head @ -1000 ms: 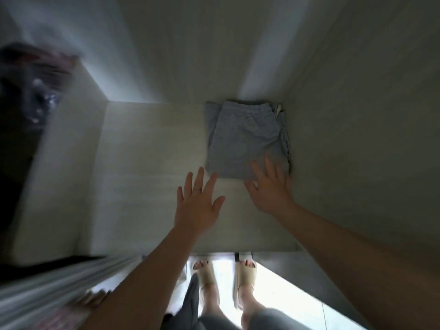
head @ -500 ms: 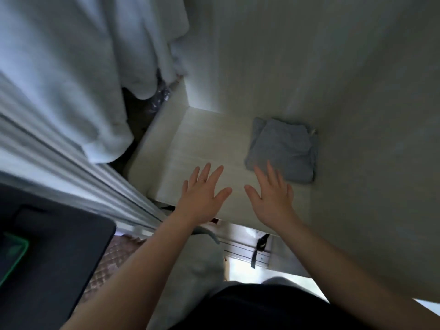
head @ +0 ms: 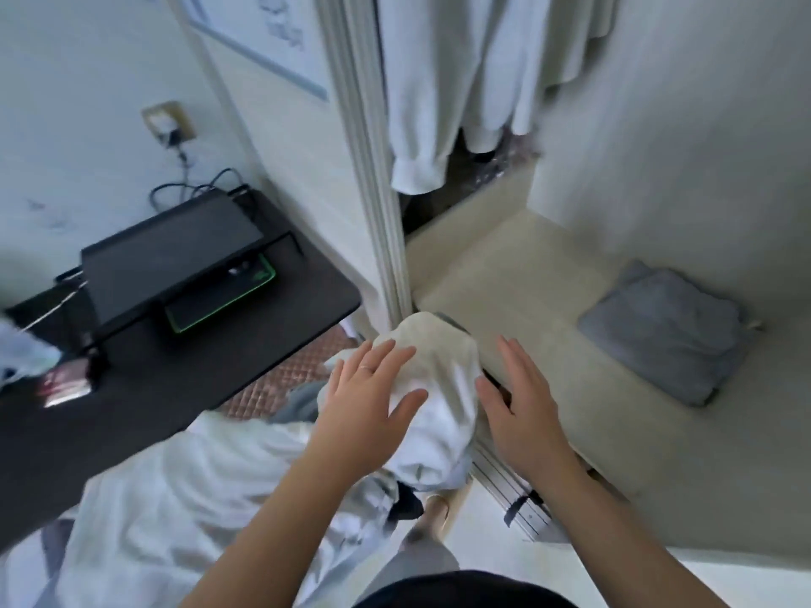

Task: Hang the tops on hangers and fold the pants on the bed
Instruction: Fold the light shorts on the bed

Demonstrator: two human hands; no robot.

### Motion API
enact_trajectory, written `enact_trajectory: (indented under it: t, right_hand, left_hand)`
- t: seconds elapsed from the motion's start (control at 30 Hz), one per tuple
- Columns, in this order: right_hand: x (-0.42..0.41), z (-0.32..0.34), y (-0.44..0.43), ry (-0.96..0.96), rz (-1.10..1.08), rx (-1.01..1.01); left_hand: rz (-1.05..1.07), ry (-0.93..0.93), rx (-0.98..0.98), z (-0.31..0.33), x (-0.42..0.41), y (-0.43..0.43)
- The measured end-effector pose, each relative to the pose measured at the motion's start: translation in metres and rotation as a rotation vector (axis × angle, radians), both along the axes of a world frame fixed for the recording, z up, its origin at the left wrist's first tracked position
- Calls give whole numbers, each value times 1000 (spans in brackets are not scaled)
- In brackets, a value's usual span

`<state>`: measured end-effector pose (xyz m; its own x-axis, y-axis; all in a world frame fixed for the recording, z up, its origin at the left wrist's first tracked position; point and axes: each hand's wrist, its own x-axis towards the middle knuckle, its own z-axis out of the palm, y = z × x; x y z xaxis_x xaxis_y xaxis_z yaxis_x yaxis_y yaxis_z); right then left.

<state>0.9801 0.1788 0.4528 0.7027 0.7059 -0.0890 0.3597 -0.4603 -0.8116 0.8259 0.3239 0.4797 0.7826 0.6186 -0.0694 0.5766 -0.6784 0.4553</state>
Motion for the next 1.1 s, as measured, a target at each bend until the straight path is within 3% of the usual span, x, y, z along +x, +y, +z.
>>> enact_trajectory:
  t: [0.23, 0.43, 0.63, 0.77, 0.9, 1.1]
  right_hand:
    - [-68, 7, 0, 31, 277, 105]
    - [-94, 21, 27, -190, 504, 164]
    - [-123, 29, 89, -385, 706, -108]
    - [-151, 37, 134, -402, 765, -248]
    - [-177, 46, 164, -294, 768, -361]
    - [-192, 54, 178, -160, 722, -265]
  left_hand:
    - [301, 32, 133, 6, -113, -37]
    - [652, 70, 73, 1, -184, -24]
    - [1156, 270, -110, -17, -240, 12]
    - [1232, 286, -328, -18, -264, 46]
    - [1126, -2, -347, -15, -260, 69]
    - [1109, -772, -460, 2, -270, 39]
